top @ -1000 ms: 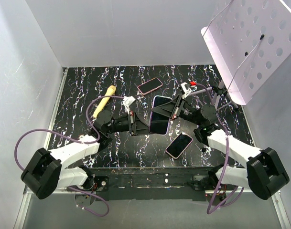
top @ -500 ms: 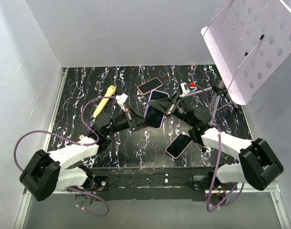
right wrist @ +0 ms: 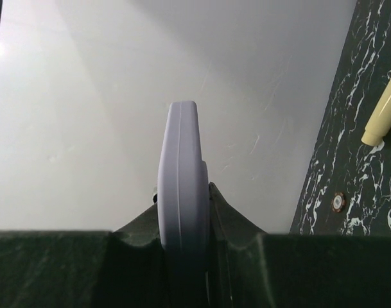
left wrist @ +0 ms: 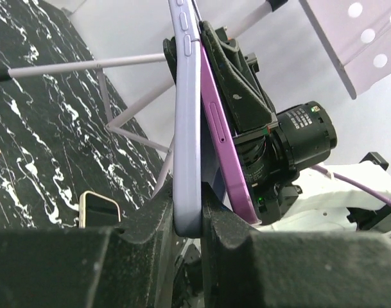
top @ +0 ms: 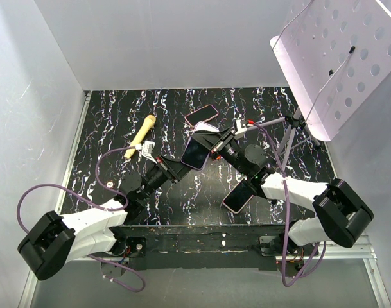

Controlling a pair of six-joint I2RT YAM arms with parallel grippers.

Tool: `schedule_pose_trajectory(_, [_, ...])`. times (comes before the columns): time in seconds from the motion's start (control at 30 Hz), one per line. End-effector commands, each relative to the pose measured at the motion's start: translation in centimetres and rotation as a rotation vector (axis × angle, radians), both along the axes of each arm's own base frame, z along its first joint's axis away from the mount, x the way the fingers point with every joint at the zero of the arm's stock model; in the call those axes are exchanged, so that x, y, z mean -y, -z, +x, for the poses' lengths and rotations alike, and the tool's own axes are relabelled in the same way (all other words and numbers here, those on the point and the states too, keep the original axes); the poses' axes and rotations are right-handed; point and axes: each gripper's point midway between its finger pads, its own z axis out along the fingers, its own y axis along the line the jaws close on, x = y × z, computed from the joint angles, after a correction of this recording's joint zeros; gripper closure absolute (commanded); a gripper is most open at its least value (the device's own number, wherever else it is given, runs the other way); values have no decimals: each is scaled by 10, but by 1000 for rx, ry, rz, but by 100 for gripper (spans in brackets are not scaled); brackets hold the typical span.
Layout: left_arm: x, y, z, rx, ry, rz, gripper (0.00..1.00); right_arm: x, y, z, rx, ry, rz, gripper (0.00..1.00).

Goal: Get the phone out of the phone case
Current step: Remove the phone case from the phone.

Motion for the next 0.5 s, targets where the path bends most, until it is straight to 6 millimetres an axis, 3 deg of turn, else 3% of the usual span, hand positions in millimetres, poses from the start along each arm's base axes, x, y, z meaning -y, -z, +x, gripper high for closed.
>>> schedule_pose_trajectory(0.0, [-38,112,43,-200,-292,383,100,47,-197,-131,356,-363,611,99])
schedule_pose_trajectory(0.1, [-25,99,37,-221,-211,382,100,31,-167,-124,322,-362,442,99])
schedule_pose_trajectory(0.17, [-14,92,24,-260,-115,387,100,32,-145,-122,335,-355,387,99])
schedule_pose_trajectory(0.27, [0,78,-11,-239,83,372,79,37,-125,-112,352,-326,313,99])
schedule_pose_trajectory(0.43, [-16,72,-66,-245,236,345,45,32,-106,-92,390,-284,91,99])
schedule_pose_trajectory(0.47, [-21,66,-75,-236,247,323,31,31,-99,-87,384,-267,38,99])
